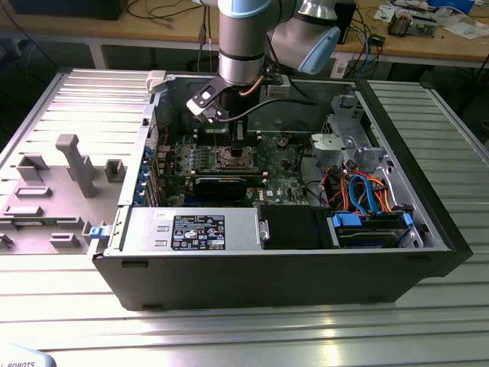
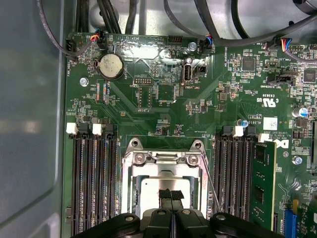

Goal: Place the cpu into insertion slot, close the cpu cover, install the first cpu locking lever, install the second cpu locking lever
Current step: 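Install the first cpu locking lever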

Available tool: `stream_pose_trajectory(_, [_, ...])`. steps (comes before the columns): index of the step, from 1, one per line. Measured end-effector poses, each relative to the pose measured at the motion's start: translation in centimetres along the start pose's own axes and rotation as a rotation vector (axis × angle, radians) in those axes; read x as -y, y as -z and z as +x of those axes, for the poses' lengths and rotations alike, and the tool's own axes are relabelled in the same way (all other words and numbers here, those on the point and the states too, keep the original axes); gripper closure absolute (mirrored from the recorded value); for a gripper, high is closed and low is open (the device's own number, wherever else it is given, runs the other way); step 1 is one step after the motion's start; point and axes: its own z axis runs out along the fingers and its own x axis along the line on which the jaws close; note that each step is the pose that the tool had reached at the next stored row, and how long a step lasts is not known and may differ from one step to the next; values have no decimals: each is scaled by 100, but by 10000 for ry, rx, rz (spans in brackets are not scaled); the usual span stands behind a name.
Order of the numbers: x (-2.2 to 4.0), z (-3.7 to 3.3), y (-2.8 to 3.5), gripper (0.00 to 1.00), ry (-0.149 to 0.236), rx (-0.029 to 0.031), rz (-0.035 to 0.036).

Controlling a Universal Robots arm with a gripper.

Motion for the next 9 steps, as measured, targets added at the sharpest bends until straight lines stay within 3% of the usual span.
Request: stream_pose_trajectory(9, [-12, 0, 6, 89, 0, -1, -1])
